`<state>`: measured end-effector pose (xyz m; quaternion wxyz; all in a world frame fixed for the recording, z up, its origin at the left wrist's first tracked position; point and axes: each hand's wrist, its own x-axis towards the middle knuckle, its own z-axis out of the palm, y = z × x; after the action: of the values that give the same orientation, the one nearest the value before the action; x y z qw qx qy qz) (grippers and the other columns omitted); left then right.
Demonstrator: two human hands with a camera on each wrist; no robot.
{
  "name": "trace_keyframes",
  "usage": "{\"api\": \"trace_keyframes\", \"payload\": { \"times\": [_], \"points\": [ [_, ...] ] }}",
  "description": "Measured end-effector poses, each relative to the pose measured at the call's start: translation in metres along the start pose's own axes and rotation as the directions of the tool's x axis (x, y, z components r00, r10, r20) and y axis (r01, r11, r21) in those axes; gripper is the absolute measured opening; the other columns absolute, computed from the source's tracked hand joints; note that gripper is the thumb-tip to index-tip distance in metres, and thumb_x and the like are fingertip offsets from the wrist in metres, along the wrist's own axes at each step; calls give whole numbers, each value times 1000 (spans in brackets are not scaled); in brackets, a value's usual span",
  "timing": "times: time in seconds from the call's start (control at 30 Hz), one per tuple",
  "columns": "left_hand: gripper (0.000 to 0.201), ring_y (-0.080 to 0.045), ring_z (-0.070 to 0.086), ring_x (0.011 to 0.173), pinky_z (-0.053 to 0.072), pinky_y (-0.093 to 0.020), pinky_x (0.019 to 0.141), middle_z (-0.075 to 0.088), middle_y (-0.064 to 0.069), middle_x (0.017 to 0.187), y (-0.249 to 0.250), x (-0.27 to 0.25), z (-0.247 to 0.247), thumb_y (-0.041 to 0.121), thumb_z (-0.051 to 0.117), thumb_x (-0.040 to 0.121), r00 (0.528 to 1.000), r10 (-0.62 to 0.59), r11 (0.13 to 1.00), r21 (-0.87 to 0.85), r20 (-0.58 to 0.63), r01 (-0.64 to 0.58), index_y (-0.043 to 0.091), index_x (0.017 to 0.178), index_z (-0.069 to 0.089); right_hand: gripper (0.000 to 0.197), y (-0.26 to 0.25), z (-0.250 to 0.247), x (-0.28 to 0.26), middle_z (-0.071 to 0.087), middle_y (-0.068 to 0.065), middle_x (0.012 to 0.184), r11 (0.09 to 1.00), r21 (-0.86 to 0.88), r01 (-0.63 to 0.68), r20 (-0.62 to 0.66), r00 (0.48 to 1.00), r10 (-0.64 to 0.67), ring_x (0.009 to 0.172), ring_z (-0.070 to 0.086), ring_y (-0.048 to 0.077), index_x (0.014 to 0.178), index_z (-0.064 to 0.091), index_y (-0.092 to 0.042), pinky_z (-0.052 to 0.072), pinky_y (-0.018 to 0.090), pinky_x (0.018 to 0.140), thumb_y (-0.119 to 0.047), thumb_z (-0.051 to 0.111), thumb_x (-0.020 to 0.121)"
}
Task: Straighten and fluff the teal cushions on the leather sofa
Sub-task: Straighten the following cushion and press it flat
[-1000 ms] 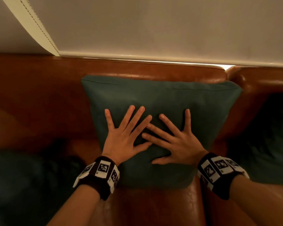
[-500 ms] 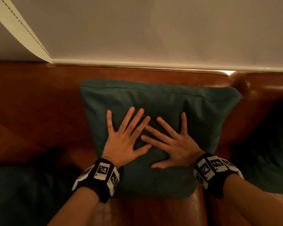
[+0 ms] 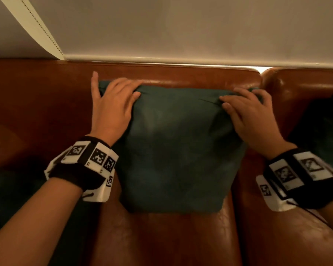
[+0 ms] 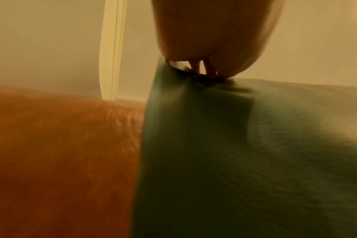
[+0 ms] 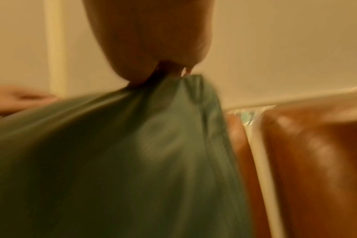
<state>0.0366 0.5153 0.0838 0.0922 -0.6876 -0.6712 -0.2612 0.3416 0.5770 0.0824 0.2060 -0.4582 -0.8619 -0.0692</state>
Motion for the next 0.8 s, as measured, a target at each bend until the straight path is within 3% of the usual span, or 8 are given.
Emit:
{"api": "trace_keyframes", "payload": {
  "times": [0.13,0.3,0.43,0.5,0.6,0.67,0.73,0.8],
  "points": [
    [19,-18,55,105,23,-50,100,68,1,102,-5,-9,-4,28,51,95,990,-112,990,-99,-90,103,21,101,67,44,34,-18,-5,67,0,113,999,7,31,114,993,-32,115,50,21,111,65,-21,23,37,96,-46,33,94],
    [17,-16,52,100,28,-38,84,69,1,98,7,-23,-10,23,52,95,974,-158,980,-151,-165,133,17,95,67,49,46,-26,-21,61,5,104,997,66,37,146,988,-46,98,45,20,107,59,-14,19,25,76,-53,42,85],
    [19,-16,50,94,27,-37,81,67,-2,94,13,-30,-25,21,49,96,960,-123,989,-111,-250,97,14,93,66,34,39,-41,-15,58,9,81,988,145,43,-28,999,-39,82,42,21,86,63,-7,16,25,72,-35,44,91],
    [18,-17,50,94,26,-35,83,66,-2,96,14,-32,-28,21,48,97,956,-105,994,-68,-273,90,14,96,64,27,33,-40,-13,57,9,81,982,186,-5,-90,996,22,85,42,21,84,62,-8,16,26,75,-27,44,94],
    [17,-17,52,100,25,-33,87,62,-2,105,6,-29,-24,21,47,98,963,-174,978,-149,-204,145,16,104,61,14,31,-26,-15,56,12,106,949,268,-163,-57,981,185,106,44,25,101,61,-11,25,33,86,-20,54,93],
    [19,-22,54,105,35,-38,92,61,-7,109,-7,-29,-22,16,46,97,969,-180,960,-245,-171,135,11,106,62,25,33,-21,-20,54,11,118,895,379,-235,-23,964,264,114,44,20,112,58,-12,31,25,96,-22,62,90],
    [21,-26,54,108,38,-32,97,61,-13,112,-17,-31,-24,13,48,97,979,-142,962,-255,-148,101,5,109,63,31,31,-24,-22,57,1,114,805,504,-314,24,936,350,107,52,9,113,56,-16,42,18,92,-23,69,86],
    [20,-28,55,102,38,-26,93,63,-16,106,-24,-34,-30,15,53,95,987,-108,974,-210,-120,81,2,105,64,25,29,-31,-23,60,-7,99,762,540,-358,26,912,410,89,57,-4,105,58,-19,47,12,79,-23,71,83]
  ]
}}
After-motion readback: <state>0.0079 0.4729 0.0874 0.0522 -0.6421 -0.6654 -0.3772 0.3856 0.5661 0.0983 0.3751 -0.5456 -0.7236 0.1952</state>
